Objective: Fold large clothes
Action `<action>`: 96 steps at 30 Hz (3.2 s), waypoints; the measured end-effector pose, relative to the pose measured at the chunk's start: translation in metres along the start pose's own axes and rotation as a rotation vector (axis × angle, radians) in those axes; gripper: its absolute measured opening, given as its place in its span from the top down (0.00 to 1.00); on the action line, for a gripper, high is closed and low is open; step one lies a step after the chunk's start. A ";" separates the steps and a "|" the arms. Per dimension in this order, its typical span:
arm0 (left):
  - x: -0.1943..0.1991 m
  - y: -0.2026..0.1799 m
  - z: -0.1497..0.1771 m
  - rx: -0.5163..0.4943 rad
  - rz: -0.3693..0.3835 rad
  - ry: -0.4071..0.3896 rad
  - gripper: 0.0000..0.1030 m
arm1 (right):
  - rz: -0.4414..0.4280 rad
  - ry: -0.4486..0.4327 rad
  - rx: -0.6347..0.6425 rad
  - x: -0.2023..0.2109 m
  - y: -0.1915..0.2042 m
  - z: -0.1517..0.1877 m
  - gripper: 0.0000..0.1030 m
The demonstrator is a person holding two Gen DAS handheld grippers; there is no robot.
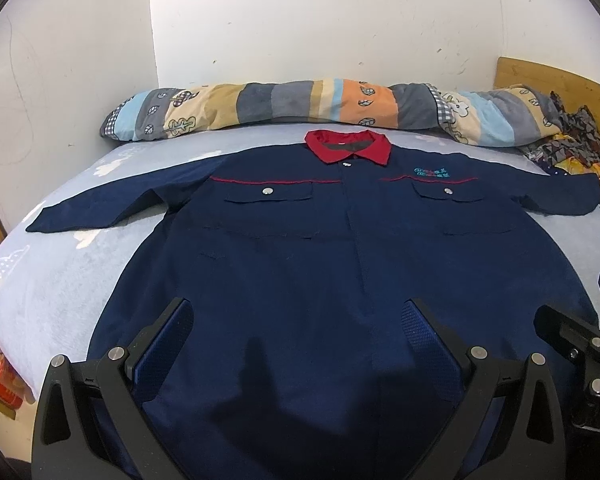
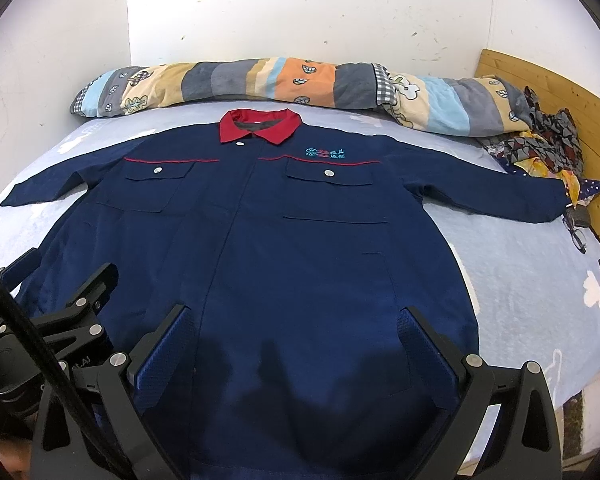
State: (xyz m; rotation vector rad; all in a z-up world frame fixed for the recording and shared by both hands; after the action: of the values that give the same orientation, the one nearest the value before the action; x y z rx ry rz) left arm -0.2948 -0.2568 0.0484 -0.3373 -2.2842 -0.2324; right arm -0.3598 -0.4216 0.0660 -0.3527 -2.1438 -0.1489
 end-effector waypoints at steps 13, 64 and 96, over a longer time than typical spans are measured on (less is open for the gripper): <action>0.033 -0.014 -0.031 -0.083 0.026 -0.099 0.00 | -0.161 -0.090 -0.158 0.050 -0.069 -0.014 0.00; -0.071 -0.029 -0.105 -0.154 0.206 0.105 0.00 | -0.134 -0.179 -0.959 -0.170 -0.601 -0.110 0.92; 0.029 0.118 -0.116 0.098 0.104 -0.072 0.00 | -0.527 -0.201 -0.131 0.032 -0.003 -0.348 0.93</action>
State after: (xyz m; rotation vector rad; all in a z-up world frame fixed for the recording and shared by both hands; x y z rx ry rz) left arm -0.1959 -0.1714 0.1538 -0.4180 -2.3316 -0.0556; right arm -0.1025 -0.5016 0.2882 0.1389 -2.3905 -0.5769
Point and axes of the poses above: each gripper's, at about its wrist camera, not at the fingertips, and x roughly against the way its jaws point, y to its left, z to its underside, the point moved 4 cm from there along -x, roughly the way its jaws point, and after that the axes turned 11 degrees about y, right-handed, at the moved point
